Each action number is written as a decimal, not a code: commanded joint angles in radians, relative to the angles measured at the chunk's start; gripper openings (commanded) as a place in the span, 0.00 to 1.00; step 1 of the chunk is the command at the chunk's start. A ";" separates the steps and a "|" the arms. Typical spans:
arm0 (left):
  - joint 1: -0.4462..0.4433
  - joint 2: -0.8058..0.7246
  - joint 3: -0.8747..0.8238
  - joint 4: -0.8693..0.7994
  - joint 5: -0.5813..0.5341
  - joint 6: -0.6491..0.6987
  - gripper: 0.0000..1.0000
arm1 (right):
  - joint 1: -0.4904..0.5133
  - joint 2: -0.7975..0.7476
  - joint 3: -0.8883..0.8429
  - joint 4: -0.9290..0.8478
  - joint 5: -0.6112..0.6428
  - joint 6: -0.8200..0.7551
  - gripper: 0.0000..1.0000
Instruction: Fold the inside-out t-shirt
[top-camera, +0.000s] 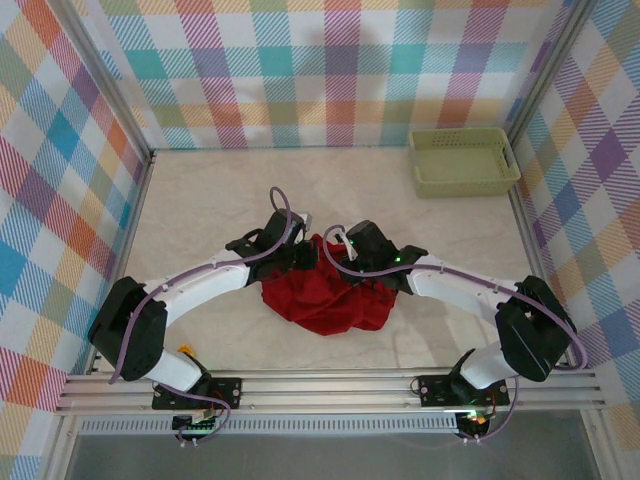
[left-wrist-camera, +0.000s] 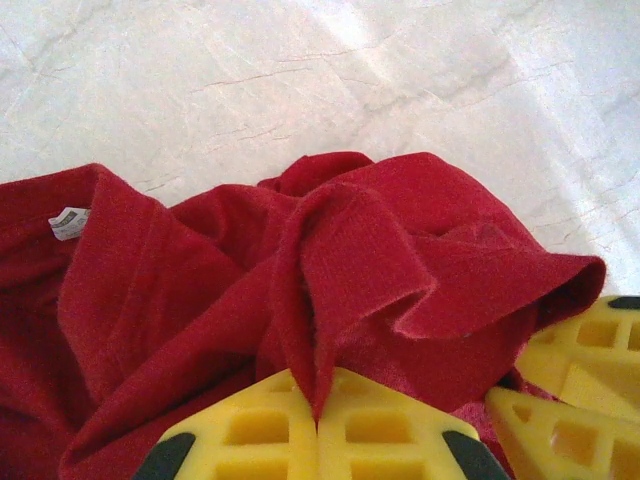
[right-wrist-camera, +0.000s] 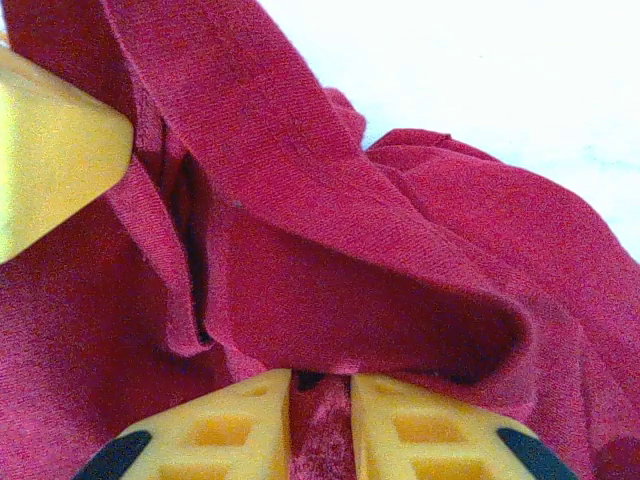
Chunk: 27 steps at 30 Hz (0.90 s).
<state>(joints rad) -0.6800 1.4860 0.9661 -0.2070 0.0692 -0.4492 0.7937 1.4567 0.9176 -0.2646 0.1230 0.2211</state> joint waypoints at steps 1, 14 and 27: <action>-0.006 -0.006 0.024 0.001 -0.006 0.000 0.00 | 0.010 -0.031 0.017 -0.021 -0.004 -0.010 0.15; 0.077 -0.064 0.017 0.000 0.006 -0.055 0.00 | 0.012 -0.290 -0.068 -0.054 -0.004 -0.023 0.00; 0.154 -0.115 0.042 -0.004 0.020 -0.065 0.00 | 0.010 -0.472 -0.160 0.073 -0.074 -0.034 0.00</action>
<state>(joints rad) -0.5488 1.3907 0.9760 -0.2077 0.0975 -0.5056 0.7994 1.0058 0.7681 -0.2485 0.1020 0.2150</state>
